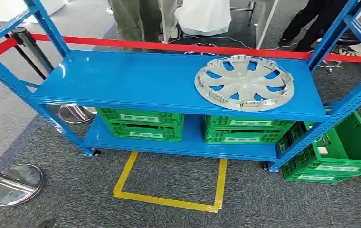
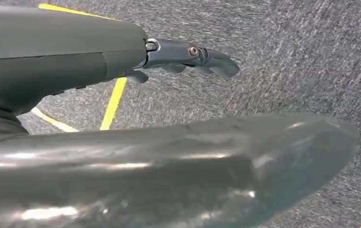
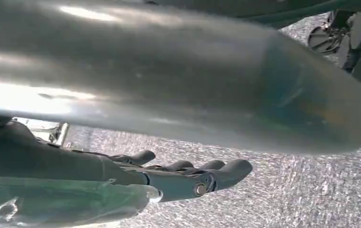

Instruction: Take the parts from the cabinet and place them on the table.

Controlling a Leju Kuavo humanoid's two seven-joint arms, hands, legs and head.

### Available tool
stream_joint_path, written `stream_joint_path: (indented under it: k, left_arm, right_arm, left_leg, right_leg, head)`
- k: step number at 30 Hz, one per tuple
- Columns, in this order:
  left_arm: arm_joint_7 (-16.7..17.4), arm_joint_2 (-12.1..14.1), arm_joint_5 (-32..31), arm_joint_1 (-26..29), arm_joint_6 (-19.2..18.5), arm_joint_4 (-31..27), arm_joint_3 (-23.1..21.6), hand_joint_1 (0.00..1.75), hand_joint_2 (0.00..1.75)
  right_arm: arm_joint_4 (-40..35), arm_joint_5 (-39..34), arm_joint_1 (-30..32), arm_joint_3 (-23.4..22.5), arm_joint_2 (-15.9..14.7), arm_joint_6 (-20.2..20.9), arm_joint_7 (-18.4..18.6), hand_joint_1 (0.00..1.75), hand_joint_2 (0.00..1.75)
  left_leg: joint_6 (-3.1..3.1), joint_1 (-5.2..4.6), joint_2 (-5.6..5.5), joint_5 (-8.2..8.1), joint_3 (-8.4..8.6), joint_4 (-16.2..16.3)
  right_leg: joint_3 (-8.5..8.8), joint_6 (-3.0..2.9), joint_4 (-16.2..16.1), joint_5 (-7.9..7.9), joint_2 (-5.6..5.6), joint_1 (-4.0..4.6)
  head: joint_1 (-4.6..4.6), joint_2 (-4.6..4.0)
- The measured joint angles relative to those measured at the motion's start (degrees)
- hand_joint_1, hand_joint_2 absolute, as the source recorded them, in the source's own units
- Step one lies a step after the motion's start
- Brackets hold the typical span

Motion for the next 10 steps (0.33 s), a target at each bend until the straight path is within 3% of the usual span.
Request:
stream_joint_path:
  k: [10]
  left_arm:
    - [0.0, 0.1, 0.0, 0.0, 0.0, -0.2, -0.1, 0.00, 0.00]
  right_arm:
    - [-0.4, 0.0, 0.1, -0.1, 0.0, 0.0, 0.0, 0.00, 0.00]
  left_leg:
    - [0.00, 0.00, 0.00, 0.00, 0.00, 0.0]
  right_leg:
    - [0.00, 0.00, 0.0, 0.00, 0.00, -0.01]
  head:
    - [-0.02, 0.00]
